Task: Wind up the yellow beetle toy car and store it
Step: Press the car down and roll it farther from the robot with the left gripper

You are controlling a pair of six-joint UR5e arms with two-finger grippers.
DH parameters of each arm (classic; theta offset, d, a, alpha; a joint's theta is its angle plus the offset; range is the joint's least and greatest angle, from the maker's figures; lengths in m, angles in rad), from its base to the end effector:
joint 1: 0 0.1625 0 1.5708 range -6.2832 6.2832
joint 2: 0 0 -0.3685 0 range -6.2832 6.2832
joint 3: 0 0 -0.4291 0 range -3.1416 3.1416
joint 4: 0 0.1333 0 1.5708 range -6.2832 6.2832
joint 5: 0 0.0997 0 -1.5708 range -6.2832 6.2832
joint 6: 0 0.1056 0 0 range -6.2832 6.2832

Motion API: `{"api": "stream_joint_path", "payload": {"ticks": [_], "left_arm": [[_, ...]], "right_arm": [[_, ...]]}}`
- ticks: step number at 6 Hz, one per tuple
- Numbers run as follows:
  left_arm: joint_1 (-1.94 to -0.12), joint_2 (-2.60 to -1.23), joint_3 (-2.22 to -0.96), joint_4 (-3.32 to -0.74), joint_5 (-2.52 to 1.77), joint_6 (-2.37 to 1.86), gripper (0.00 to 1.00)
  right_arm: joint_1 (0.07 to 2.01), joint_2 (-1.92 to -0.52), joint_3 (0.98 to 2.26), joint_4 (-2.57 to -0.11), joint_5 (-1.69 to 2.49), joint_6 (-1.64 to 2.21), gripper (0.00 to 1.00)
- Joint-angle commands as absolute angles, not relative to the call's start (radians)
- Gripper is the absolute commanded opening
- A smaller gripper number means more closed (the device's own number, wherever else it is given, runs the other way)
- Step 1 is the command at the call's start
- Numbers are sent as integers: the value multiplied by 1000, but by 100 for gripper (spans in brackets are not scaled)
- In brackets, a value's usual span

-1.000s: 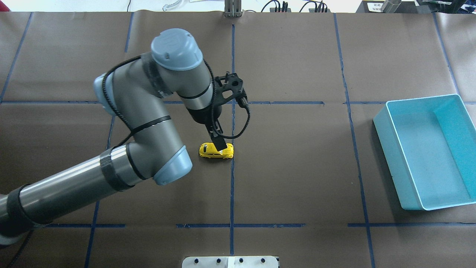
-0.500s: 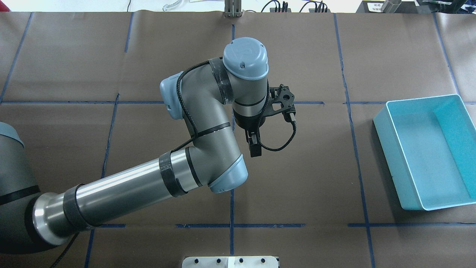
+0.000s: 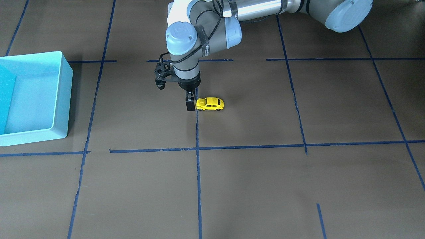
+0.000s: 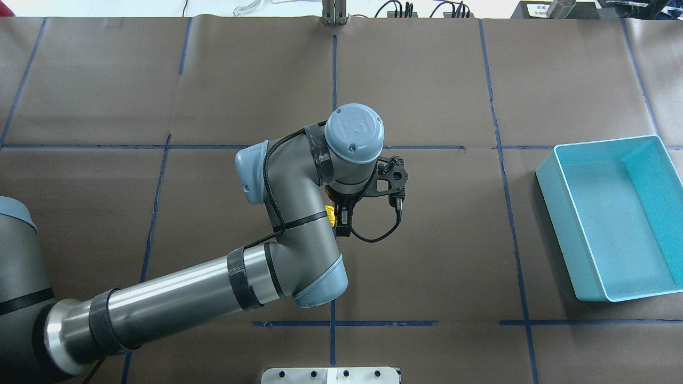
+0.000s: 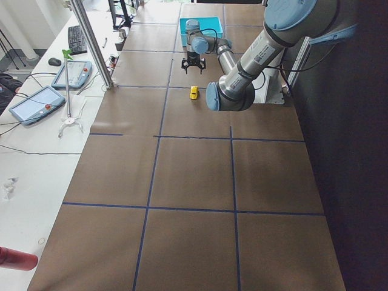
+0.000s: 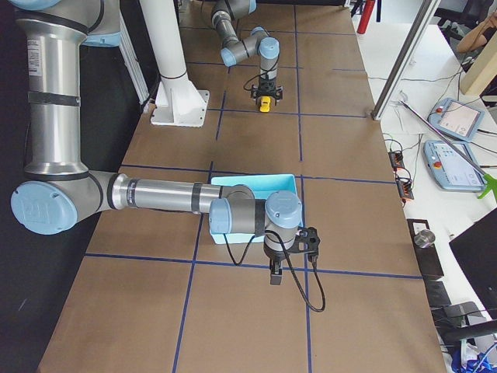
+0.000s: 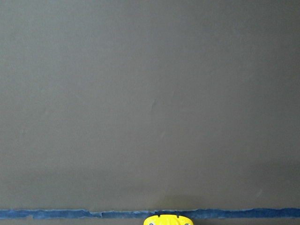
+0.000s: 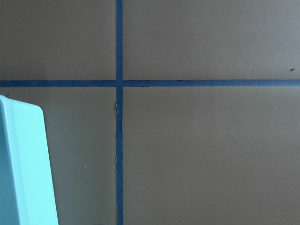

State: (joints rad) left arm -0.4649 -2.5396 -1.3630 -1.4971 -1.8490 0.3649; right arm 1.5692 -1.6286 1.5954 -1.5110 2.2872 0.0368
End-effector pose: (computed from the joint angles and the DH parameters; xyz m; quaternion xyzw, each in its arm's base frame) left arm 0.6289 -0.4321 0.0905 0.2638 0.2425 0.6602 0.6601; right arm 0.0631 -0.5095 0.6216 0.0057 -0.3507 0.0118 0.9364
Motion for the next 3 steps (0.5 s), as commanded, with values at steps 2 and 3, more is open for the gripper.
{"api": "stream_joint_path", "payload": {"ticks": [2, 3], "left_arm": [[-451, -2571, -1355, -1360, -1819, 374, 100], [-451, -2597, -1348, -1332, -1787, 394, 100]], "right_arm": [[1569, -1629, 1595, -1511, 2287, 37, 100], [1569, -1629, 1595, -1511, 2286, 37, 100]]}}
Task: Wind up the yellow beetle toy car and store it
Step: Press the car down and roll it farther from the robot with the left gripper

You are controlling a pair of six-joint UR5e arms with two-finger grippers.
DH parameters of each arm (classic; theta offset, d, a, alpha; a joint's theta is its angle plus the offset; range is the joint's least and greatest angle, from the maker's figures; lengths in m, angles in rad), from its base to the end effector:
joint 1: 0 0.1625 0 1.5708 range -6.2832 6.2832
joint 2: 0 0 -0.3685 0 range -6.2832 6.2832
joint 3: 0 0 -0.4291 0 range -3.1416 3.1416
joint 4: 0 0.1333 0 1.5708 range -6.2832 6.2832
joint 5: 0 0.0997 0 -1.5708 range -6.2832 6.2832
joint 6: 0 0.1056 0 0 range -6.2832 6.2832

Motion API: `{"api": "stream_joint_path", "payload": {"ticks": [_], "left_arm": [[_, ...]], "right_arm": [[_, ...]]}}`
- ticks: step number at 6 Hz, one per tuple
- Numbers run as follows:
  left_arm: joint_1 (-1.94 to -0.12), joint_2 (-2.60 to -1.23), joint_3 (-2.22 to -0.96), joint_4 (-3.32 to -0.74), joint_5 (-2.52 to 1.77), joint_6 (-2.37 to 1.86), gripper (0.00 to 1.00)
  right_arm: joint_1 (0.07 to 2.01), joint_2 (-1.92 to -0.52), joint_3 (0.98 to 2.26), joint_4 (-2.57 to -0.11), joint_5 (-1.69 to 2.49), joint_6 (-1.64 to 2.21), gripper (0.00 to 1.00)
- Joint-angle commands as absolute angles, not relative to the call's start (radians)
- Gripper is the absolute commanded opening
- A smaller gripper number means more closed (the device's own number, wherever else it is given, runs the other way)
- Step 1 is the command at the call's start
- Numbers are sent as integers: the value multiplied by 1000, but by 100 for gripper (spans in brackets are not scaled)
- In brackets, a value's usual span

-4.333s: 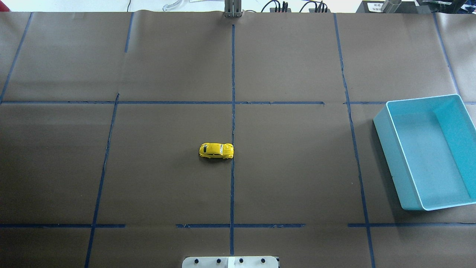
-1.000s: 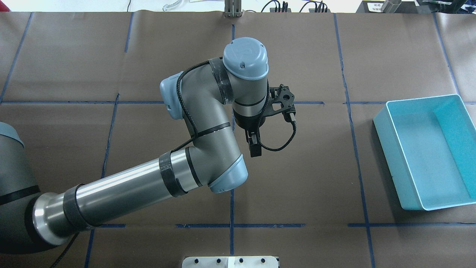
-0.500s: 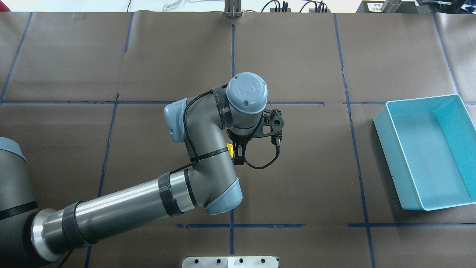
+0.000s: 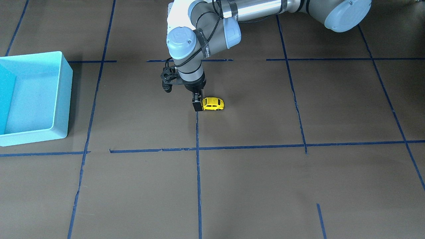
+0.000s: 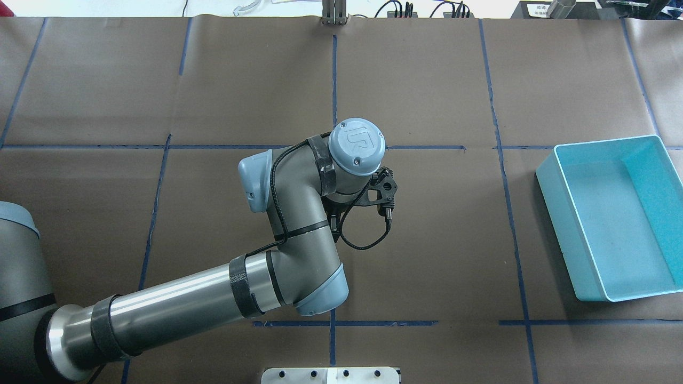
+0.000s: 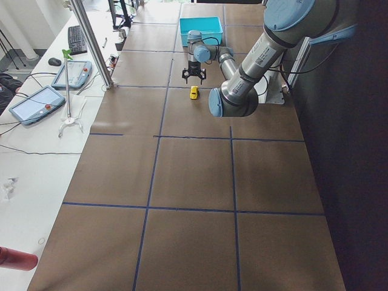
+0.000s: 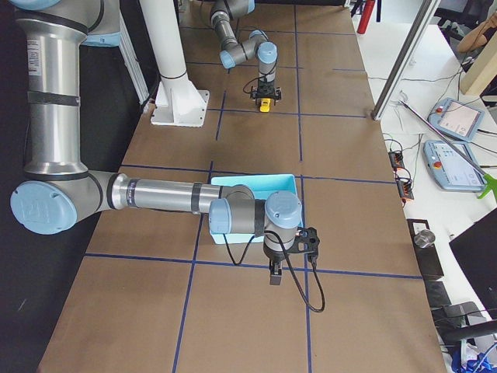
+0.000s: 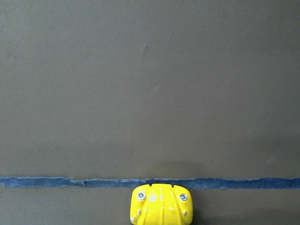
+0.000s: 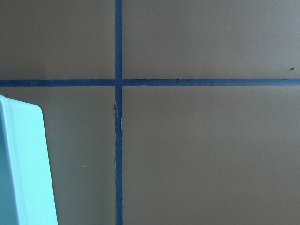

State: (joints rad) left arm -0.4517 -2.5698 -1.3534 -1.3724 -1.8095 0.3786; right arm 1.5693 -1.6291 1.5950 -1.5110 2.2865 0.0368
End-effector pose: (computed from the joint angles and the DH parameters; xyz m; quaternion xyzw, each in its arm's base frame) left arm 0.6313 -0.4267 0.0904 0.2248 0.2096 0.6725 0.6733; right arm 0.0633 -0.5092 0.6221 0.0053 -0.3504 0.0120 0.9365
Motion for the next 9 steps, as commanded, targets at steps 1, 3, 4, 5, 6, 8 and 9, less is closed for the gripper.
{"api": "stream_joint_path", "payload": {"ticks": [1, 3, 4, 5, 6, 8, 9], "left_arm": [[-442, -2606, -1335, -1327, -1772, 400, 100], [-430, -2597, -1301, -1331, -1740, 400, 100], [-401, -2580, -1298, -1338, -1689, 397, 100], [-400, -2579, -1298, -1339, -1687, 402, 100], [-400, -2577, -1298, -1344, -1686, 400, 99], [-400, -2577, -1273, -1385, -1686, 402, 93], [-402, -2577, -1272, -1393, -1683, 405, 55]], "right_arm": [[1569, -1629, 1595, -1512, 2287, 37, 100], [1569, -1631, 1592, -1513, 2286, 37, 100], [1569, -1631, 1592, -1513, 2287, 37, 100], [1569, -1629, 1592, -1513, 2284, 37, 100], [1569, -1629, 1592, -1513, 2286, 37, 100], [1569, -1629, 1592, -1513, 2286, 37, 100], [1569, -1629, 1592, -1513, 2284, 37, 100]]}}
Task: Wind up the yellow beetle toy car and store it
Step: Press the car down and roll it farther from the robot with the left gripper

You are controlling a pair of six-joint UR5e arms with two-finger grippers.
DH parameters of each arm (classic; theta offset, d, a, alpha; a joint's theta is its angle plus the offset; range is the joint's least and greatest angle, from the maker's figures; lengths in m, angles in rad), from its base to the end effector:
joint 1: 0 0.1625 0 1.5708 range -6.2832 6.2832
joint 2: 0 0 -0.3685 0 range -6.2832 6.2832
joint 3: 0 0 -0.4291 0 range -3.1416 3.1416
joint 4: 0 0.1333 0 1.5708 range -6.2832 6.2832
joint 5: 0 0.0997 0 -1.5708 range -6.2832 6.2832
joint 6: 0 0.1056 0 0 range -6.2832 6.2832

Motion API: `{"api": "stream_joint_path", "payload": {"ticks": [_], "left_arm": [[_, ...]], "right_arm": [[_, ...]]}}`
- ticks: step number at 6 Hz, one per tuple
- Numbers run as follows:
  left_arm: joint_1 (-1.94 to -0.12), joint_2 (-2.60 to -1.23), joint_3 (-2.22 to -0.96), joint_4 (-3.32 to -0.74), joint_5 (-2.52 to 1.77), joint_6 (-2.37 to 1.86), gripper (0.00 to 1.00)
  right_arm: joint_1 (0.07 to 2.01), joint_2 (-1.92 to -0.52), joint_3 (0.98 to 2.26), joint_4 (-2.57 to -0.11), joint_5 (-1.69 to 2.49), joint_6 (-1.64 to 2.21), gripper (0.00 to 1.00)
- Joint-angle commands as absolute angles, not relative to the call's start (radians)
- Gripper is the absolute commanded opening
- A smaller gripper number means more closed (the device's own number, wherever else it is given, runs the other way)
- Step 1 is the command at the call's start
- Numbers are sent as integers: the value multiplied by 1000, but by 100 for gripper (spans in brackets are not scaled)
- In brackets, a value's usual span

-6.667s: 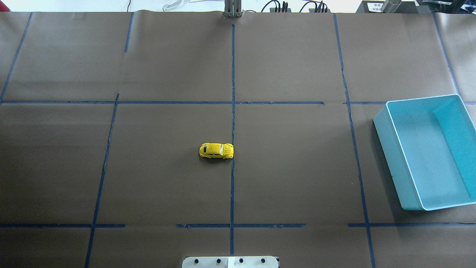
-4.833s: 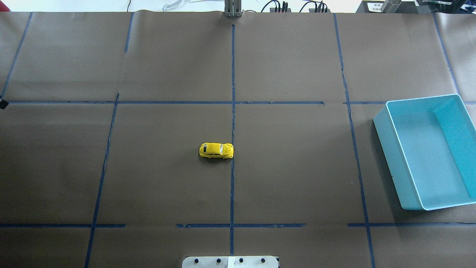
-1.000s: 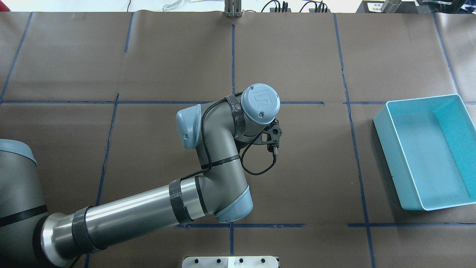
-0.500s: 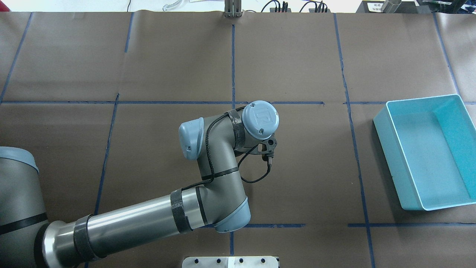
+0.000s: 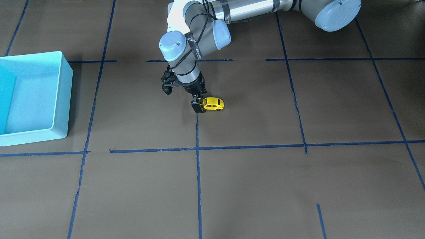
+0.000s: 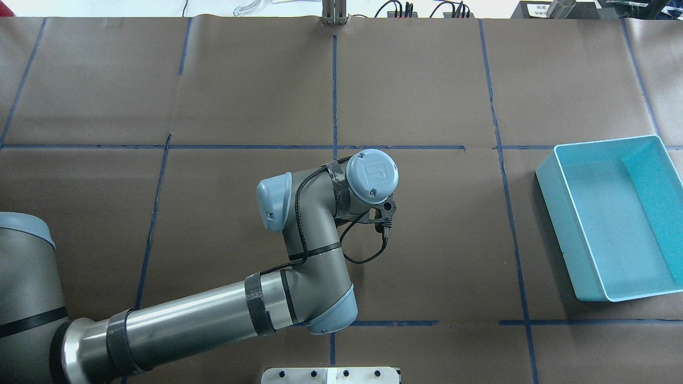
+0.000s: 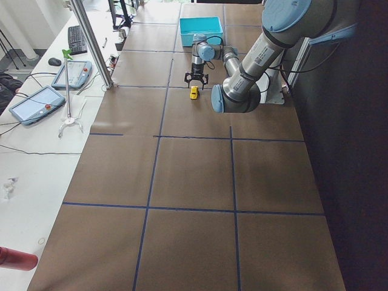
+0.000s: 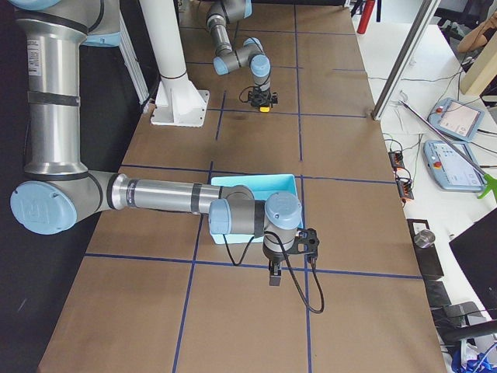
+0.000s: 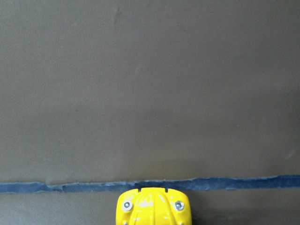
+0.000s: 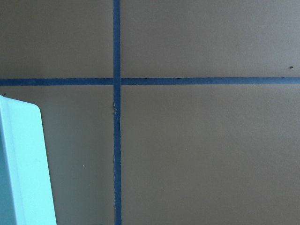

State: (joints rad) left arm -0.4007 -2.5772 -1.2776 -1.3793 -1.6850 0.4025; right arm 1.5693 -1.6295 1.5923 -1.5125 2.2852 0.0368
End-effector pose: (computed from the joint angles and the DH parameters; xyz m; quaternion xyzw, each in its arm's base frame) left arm 0.6659 -0.4138 0.1201 0.2181 0.1475 0.6931 0.6710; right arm 0.0634 -0.5086 0.6240 0.0032 -0.3498 0.0128 0.9367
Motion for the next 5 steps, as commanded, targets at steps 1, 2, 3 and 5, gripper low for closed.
{"api": "stream_joint_path", "payload": {"ticks": [1, 2, 3, 5], "left_arm": [[-402, -2579, -1267, -1407, -1654, 406, 40], [-405, -2580, -1266, -1408, -1649, 408, 12], [-410, -2585, -1266, -1408, -1652, 405, 8], [-466, -2595, -1299, -1416, -1721, 402, 3]], "right_arm": [[1569, -1629, 1592, -1514, 2284, 37, 100], [1569, -1631, 1591, -1516, 2286, 37, 100], [1569, -1638, 1591, -1516, 2287, 37, 100], [1569, -1641, 1588, -1516, 2283, 35, 100]]}}
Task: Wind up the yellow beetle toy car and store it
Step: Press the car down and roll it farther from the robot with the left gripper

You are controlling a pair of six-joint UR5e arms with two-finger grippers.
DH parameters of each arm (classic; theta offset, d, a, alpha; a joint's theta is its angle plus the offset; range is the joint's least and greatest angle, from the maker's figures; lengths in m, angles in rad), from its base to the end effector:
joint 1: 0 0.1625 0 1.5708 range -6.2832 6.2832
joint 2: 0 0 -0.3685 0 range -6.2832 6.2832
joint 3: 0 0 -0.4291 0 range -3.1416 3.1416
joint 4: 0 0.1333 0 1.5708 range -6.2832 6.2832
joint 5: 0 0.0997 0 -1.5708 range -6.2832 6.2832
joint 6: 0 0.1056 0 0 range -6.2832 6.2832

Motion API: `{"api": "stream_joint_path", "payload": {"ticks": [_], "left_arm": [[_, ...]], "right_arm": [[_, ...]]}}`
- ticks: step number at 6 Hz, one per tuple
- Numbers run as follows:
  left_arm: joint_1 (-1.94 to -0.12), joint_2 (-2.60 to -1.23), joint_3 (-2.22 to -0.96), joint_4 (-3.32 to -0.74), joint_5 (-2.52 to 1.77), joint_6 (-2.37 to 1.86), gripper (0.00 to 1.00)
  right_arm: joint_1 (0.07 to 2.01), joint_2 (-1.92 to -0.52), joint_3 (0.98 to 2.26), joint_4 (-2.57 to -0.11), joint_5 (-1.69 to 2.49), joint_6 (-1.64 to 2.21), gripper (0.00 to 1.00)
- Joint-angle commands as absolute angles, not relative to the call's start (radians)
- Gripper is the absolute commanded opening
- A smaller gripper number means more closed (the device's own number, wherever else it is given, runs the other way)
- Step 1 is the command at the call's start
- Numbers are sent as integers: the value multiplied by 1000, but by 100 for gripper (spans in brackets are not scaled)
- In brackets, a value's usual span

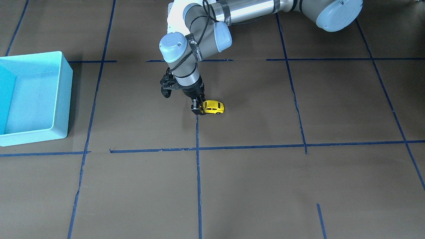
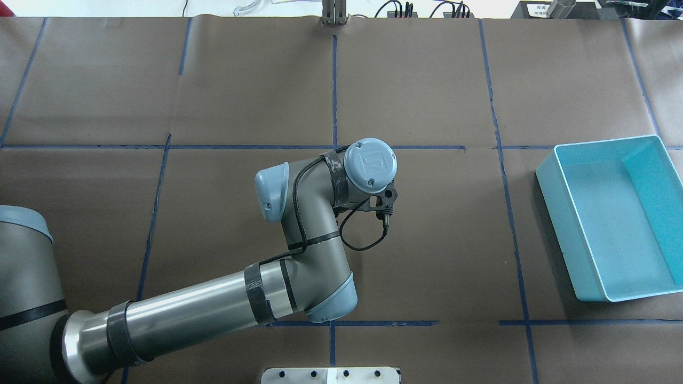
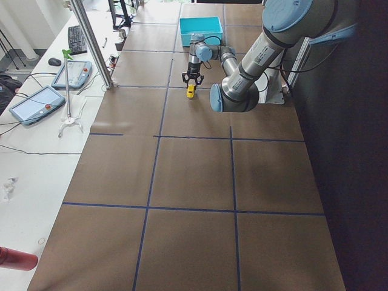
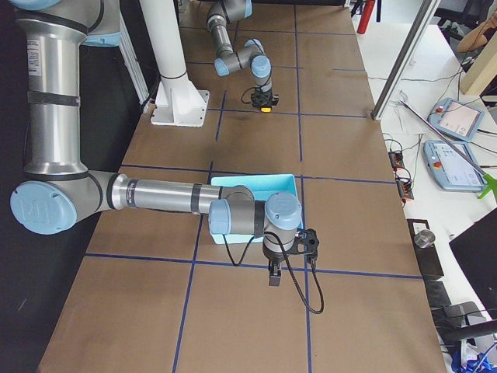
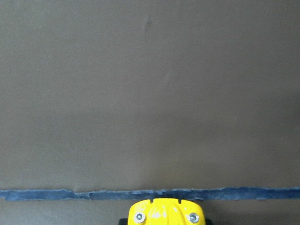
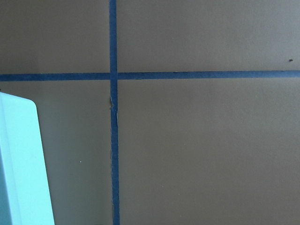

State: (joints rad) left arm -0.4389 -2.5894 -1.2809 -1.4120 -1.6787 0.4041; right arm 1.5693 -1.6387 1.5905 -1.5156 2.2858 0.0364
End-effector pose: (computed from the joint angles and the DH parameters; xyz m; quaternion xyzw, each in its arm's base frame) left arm 0.6492 -0.4395 0.1047 0.2439 0.1483 0.6766 0.6788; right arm 0.0633 -0.5039 0.6299 -0.0034 -0.3499 0.0151 0.9366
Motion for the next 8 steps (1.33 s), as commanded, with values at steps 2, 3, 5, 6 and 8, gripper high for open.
{"api": "stream_joint_path", "payload": {"ticks": [2, 3, 5, 6, 8], "left_arm": [[-494, -2597, -1299, -1515, -1825, 393, 2], [-495, -2596, -1293, -1587, -1825, 391, 2], [-494, -2589, -1258, -1672, -1836, 376, 2], [-494, -2588, -1235, -1692, -1854, 371, 2], [-494, -2574, -1235, -1692, -1855, 371, 2]], "right_arm": [[1569, -1640, 1589, -1514, 2283, 35, 100], [1569, -1637, 1591, -1514, 2284, 35, 100], [1569, -1640, 1589, -1513, 2283, 34, 100], [1569, -1637, 1589, -1514, 2283, 34, 100], [1569, -1635, 1589, -1513, 2283, 35, 100]]}}
